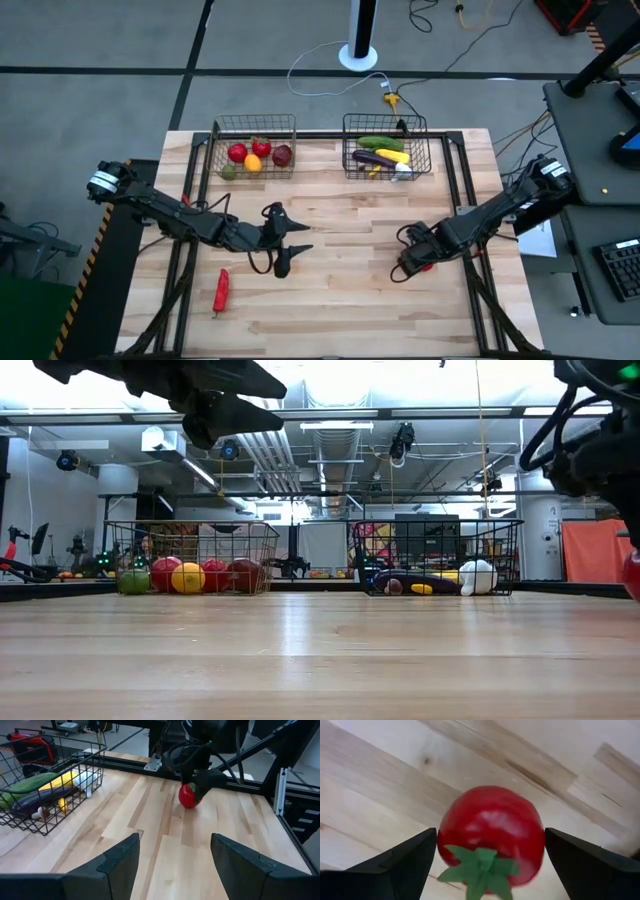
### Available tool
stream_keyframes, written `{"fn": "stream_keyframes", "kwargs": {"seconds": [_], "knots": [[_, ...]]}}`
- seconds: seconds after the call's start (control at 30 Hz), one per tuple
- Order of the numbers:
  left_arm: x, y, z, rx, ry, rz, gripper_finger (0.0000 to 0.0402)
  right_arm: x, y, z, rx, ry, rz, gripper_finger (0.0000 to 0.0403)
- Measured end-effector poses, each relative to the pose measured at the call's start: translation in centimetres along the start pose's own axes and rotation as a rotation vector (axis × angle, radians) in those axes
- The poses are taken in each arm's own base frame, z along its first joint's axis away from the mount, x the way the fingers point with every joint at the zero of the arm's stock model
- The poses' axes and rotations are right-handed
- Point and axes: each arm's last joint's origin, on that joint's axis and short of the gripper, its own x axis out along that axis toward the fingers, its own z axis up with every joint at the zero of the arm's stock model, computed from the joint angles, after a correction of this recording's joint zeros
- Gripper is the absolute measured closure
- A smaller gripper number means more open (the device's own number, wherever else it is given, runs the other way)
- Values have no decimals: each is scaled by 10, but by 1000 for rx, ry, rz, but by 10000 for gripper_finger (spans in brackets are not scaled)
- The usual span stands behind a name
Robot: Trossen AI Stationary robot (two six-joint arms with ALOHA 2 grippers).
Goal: Sort produce into baskets
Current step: Put the tomato into the left wire basket
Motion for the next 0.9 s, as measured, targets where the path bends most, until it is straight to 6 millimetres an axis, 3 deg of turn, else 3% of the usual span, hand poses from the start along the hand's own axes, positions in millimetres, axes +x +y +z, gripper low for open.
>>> {"fn": "stream_keyframes", "kwargs": {"seconds": [0.17, 0.33, 0.47, 0.7, 0.9], "knots": [[0, 0, 0, -3, -1, 1, 175, 7, 0, 0, -6, -2, 31, 49], [4, -1, -5, 6, 17, 11, 175, 6, 2, 1, -33, -15, 54, 82], [7, -2, -9, 15, 28, 20, 175, 0, 21, 4, -100, -80, 250, 99], [10, -10, -14, 42, 5, -8, 175, -24, 63, 38, -258, -282, 742, 89], [3, -25, -8, 128, -82, -73, 175, -31, 67, 67, -396, -449, 805, 87]]}}
